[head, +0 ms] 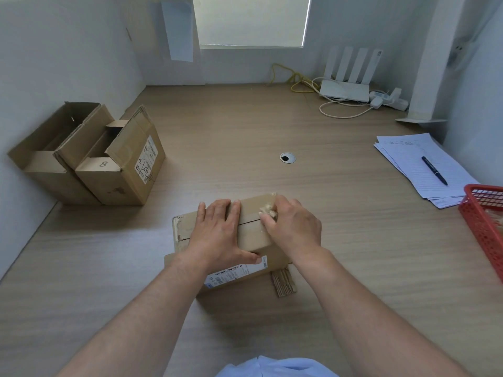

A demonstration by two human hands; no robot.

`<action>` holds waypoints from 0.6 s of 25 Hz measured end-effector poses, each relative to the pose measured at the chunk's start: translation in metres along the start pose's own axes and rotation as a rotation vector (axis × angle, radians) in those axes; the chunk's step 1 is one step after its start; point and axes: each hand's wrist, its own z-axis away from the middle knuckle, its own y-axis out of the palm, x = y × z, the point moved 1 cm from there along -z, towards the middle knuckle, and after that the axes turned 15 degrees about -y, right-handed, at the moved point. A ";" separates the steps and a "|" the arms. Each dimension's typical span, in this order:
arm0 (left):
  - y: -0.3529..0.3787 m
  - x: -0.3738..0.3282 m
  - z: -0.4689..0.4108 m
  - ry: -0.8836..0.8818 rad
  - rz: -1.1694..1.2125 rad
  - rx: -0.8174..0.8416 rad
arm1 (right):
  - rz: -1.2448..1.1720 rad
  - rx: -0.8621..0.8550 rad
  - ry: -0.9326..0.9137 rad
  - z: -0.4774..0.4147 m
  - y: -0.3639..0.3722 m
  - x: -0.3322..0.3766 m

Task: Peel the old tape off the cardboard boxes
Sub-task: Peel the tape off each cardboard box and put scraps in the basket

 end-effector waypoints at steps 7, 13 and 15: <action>0.000 0.001 0.002 0.010 0.012 -0.016 | -0.256 -0.140 0.069 0.001 0.002 -0.011; 0.001 0.012 0.007 0.042 0.030 -0.017 | -0.559 -0.085 0.198 -0.005 0.005 -0.023; 0.001 0.022 0.010 0.045 0.042 -0.028 | -0.943 -0.079 0.324 -0.001 0.007 -0.028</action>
